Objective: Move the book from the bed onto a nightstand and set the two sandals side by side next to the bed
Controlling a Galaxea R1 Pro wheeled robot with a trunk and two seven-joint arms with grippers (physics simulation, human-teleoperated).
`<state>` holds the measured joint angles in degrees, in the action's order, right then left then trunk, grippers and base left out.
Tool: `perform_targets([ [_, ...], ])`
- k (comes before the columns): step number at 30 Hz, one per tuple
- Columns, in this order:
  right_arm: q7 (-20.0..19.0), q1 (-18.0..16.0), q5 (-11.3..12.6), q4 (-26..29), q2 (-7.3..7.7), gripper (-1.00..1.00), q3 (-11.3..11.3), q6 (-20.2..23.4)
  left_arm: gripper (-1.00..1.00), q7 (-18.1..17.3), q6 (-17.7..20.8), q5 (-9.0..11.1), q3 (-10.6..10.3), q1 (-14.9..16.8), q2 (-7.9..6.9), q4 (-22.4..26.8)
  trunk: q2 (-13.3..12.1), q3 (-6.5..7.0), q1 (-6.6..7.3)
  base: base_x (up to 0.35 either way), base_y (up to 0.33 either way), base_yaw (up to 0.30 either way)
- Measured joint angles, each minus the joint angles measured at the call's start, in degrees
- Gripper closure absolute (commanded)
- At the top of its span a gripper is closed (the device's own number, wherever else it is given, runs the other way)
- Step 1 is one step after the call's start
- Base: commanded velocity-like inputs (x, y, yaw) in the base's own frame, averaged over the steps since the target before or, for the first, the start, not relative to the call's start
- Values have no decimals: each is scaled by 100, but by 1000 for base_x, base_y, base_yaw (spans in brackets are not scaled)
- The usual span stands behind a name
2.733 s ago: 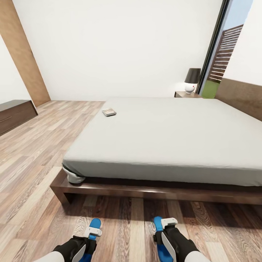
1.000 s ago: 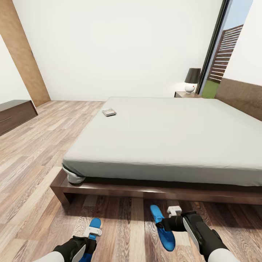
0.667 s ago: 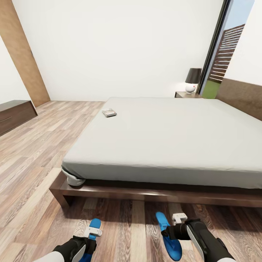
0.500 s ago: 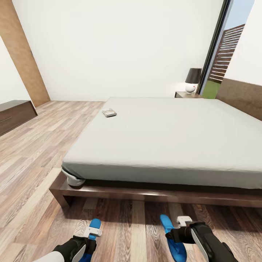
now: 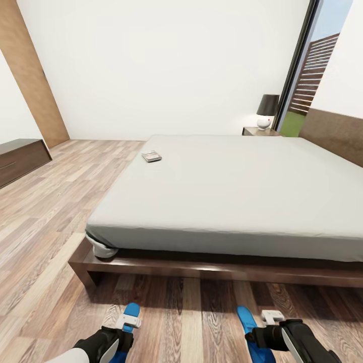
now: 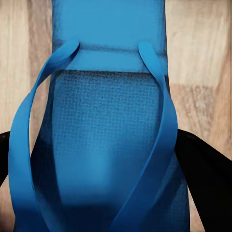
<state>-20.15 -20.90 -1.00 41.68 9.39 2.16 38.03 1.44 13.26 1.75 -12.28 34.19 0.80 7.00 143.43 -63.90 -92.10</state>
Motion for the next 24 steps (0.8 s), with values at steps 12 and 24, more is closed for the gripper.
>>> perform_targets([
  [12,-9,153,-11,-2,25,100,140,-399,100,14,-23,0,-5,0,8,0,0,0,0,36,36,0],
  [24,-5,189,-9,-6,49,100,170,-442,100,35,-66,-1,2,0,26,5,0,0,0,10,16,0],
])
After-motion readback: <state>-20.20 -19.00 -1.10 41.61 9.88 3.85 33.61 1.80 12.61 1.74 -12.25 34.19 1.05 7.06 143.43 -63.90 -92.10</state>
